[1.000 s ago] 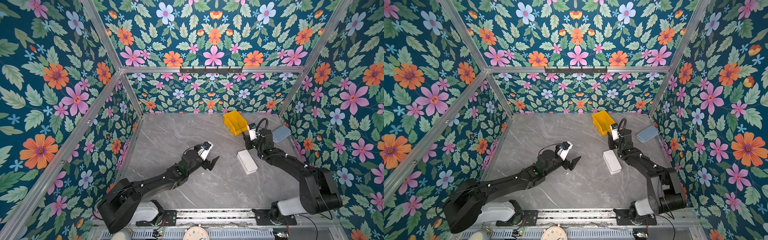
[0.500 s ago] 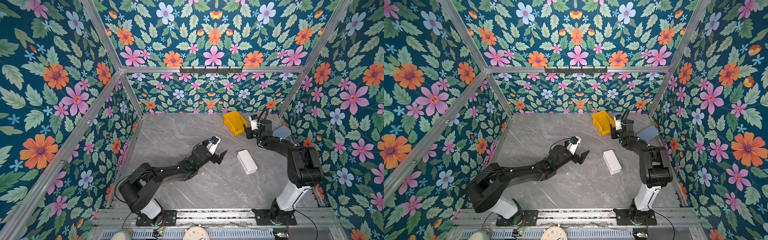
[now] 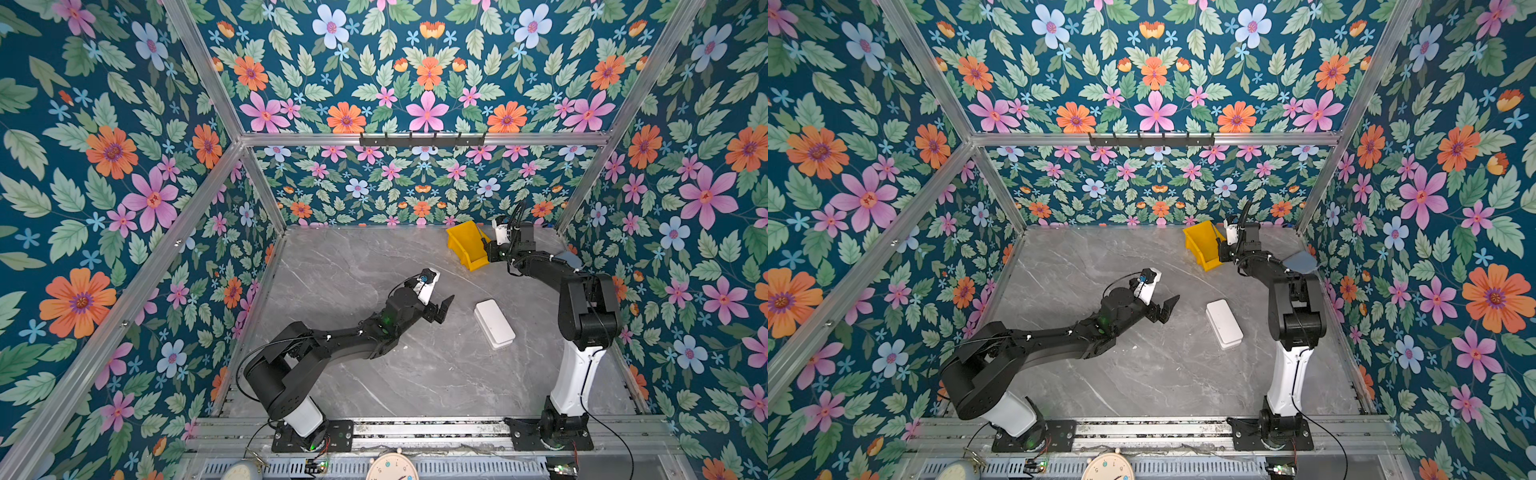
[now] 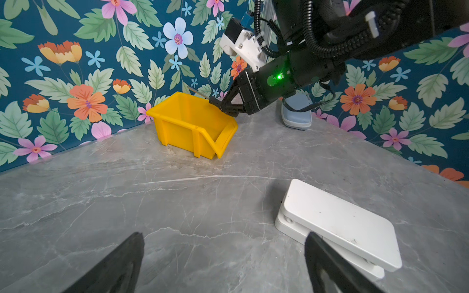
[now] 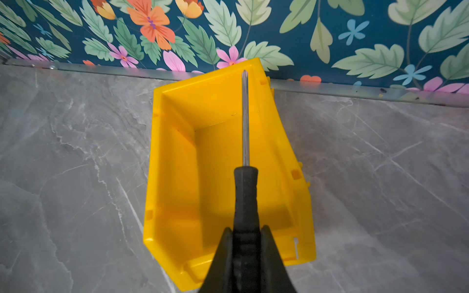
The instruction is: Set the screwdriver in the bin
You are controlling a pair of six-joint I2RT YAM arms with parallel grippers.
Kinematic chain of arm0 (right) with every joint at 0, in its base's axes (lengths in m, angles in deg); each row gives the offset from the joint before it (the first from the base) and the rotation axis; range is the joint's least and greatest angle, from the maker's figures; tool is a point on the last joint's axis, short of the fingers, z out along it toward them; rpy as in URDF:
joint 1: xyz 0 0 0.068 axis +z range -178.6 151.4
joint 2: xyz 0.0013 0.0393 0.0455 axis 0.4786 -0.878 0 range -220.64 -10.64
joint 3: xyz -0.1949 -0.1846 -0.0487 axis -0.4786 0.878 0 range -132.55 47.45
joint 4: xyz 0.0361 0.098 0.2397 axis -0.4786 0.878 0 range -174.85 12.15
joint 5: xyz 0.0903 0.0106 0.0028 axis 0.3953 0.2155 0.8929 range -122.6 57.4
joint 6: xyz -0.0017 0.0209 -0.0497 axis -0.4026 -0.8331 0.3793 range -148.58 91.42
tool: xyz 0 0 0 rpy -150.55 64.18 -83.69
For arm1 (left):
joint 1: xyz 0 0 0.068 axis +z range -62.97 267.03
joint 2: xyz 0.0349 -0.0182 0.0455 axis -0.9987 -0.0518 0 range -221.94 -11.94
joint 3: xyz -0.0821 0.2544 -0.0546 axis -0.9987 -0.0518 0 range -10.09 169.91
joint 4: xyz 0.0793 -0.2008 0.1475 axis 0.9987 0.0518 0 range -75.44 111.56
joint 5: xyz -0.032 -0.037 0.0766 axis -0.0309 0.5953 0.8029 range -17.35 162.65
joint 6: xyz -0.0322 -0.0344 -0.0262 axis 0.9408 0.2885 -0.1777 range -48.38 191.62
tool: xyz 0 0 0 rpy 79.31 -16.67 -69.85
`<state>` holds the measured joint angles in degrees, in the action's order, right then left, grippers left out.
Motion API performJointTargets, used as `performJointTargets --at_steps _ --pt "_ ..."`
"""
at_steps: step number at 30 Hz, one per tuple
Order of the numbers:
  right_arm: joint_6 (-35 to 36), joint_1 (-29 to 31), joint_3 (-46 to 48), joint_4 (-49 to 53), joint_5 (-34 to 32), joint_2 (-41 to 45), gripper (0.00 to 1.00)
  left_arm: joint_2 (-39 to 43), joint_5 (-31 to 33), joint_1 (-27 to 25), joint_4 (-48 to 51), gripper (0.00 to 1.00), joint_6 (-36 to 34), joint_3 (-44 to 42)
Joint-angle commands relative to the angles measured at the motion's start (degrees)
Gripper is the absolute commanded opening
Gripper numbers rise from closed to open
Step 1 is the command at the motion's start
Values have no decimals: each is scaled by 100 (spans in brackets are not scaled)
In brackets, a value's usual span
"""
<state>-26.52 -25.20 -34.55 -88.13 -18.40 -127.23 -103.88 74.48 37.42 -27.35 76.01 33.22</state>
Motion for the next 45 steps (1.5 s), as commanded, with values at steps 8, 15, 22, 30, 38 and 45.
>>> performJointTargets --at_steps 8,15,22,30,38,45 --pt "505 153 -559 707 -154 -481 0 7 98 2 -45 100 8 -47" --pt "715 215 -941 784 -159 -798 0 13 102 3 -36 100 1 -84" --pt "818 232 -1439 1035 -106 -1098 1 6 151 2 -19 100 -8 -120" --pt "832 245 -1499 1026 -75 -1039 29 -16 148 1 -32 100 -16 -103" --pt "745 240 -1014 757 -31 -461 53 172 27 54 187 100 27 -144" --pt "408 241 82 107 67 554 73 646 202 268 166 100 45 -565"
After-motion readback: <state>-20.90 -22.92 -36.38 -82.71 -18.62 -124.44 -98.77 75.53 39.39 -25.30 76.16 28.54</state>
